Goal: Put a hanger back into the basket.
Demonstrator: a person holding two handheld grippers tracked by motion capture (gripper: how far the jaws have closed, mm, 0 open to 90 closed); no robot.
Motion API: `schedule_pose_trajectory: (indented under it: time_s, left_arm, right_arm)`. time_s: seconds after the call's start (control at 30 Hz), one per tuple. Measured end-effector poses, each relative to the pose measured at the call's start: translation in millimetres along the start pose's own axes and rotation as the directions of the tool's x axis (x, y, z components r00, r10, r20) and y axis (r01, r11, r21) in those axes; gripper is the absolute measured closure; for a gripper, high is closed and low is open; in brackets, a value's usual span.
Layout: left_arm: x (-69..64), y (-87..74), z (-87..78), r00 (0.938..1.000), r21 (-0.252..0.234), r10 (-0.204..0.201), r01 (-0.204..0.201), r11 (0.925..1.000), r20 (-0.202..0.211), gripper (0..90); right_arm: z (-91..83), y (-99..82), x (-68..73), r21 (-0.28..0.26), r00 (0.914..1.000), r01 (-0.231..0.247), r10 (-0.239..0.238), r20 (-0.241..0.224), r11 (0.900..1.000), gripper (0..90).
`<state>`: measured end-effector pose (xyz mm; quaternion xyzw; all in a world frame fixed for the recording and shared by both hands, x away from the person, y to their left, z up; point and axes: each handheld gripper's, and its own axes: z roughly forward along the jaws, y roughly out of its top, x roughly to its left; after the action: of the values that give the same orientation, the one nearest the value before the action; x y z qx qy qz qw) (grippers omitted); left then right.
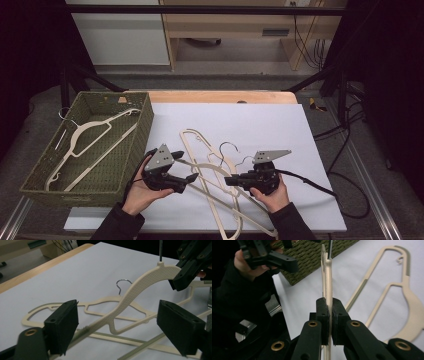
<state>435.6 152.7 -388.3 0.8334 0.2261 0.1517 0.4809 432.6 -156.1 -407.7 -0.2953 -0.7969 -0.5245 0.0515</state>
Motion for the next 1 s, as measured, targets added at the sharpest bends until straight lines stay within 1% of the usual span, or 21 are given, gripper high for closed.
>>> schedule_pose_trajectory:
  time_s: [0.03, 0.07, 0.13, 0.17, 0.2, 0.27, 0.3, 0.37, 0.43, 0.5, 0.53, 0.6, 0.73, 0.8, 0.87, 0.93, 1.0]
  left_arm:
    - [-0.6, -0.1, 1.8, 1.0000, 0.007, 0.001, -0.001, 1.0000, 0.009, 22.1]
    - [-1.1, -0.1, 4.6, 0.9996, 0.023, 0.013, -0.013, 0.9996, 0.024, 24.3]
    - [-2.7, -0.1, 8.8, 0.9987, 0.042, 0.019, -0.021, 0.9989, 0.047, 29.3]
    - [-4.0, -0.2, 11.7, 0.9979, 0.059, 0.028, -0.031, 0.9977, 0.059, 32.1]
    - [-5.0, -0.6, 13.6, 0.9974, 0.069, 0.037, -0.041, 0.9968, 0.061, 34.3]
    - [-6.5, -1.5, 15.4, 0.9968, 0.081, 0.046, -0.051, 0.9954, 0.066, 41.3]
    - [-7.0, -1.8, 16.2, 0.9954, 0.086, 0.052, -0.059, 0.9945, 0.081, 46.5]
    - [-8.2, -1.8, 16.6, 0.9942, 0.090, 0.061, -0.069, 0.9936, 0.089, 52.7]
    - [-8.9, -1.9, 16.6, 0.9925, 0.091, 0.057, -0.067, 0.9936, 0.108, 61.1]
    - [-9.7, -1.8, 16.2, 0.9904, 0.103, 0.068, -0.081, 0.9914, 0.120, 64.6]
    - [-10.1, -1.8, 15.9, 0.9892, 0.108, 0.080, -0.093, 0.9898, 0.123, 65.5]
    - [-11.2, -1.4, 15.4, 0.9878, 0.119, 0.091, -0.106, 0.9873, 0.126, 67.0]
    - [-14.1, -0.4, 13.4, 0.9855, 0.129, 0.114, -0.130, 0.9831, 0.126, 70.3]
    - [-15.1, 0.2, 12.4, 0.9839, 0.132, 0.110, -0.129, 0.9829, 0.141, 73.1]
    - [-17.0, 1.2, 11.0, 0.9815, 0.132, 0.116, -0.137, 0.9817, 0.152, 76.1]
    - [-18.4, 2.0, 10.2, 0.9800, 0.130, 0.107, -0.130, 0.9830, 0.168, 79.0]
    - [-19.6, 2.5, 9.7, 0.9787, 0.127, 0.096, -0.120, 0.9846, 0.182, 80.4]
  right_arm:
    - [1.2, 0.2, 1.2, 0.009, 0.9998, 0.015, -0.015, -0.010, 0.9998, 86.9]
    - [1.9, 0.4, 2.9, 0.012, 0.9998, 0.012, -0.011, -0.016, 0.9999, 86.9]
    - [3.0, 0.8, 4.6, 0.023, 0.9991, 0.030, -0.029, -0.030, 0.9993, 86.9]
    - [3.3, 0.9, 5.4, 0.028, 0.9984, 0.041, -0.040, -0.040, 0.9988, 86.9]
    - [4.0, 0.9, 6.5, 0.032, 0.9980, 0.042, -0.041, -0.048, 0.9986, 86.9]
    - [4.5, 0.6, 6.7, 0.036, 0.9967, 0.053, -0.050, -0.063, 0.9980, 86.9]
    - [4.8, 0.4, 6.9, 0.038, 0.9961, 0.054, -0.052, -0.072, 0.9978, 86.9]
    - [5.4, 0.0, 6.9, 0.045, 0.9953, 0.062, -0.058, -0.078, 0.9971, 86.9]
    - [5.9, -0.3, 6.9, 0.048, 0.9943, 0.065, -0.061, -0.087, 0.9967, 86.8]
    - [6.5, -0.4, 6.9, 0.053, 0.9933, 0.068, -0.063, -0.097, 0.9962, 86.9]
    - [6.6, -0.5, 6.6, 0.056, 0.9933, 0.071, -0.065, -0.095, 0.9959, 86.9]
    - [7.0, -0.6, 6.3, 0.060, 0.9931, 0.073, -0.067, -0.096, 0.9956, 86.8]
    - [7.1, -0.5, 5.9, 0.064, 0.9936, 0.081, -0.076, -0.084, 0.9947, 85.3]
    - [6.7, -0.7, 5.6, 0.060, 0.9947, 0.092, -0.089, -0.053, 0.9940, 83.2]
    - [5.7, -0.7, 5.1, 0.053, 0.9944, 0.104, -0.103, -0.024, 0.9932, 80.8]
    - [4.2, -0.2, 5.3, 0.033, 0.9931, 0.117, -0.117, 0.006, 0.9926, 77.5]
    - [2.0, 0.7, 5.4, 0.017, 0.9921, 0.123, -0.123, 0.022, 0.9923, 74.8]
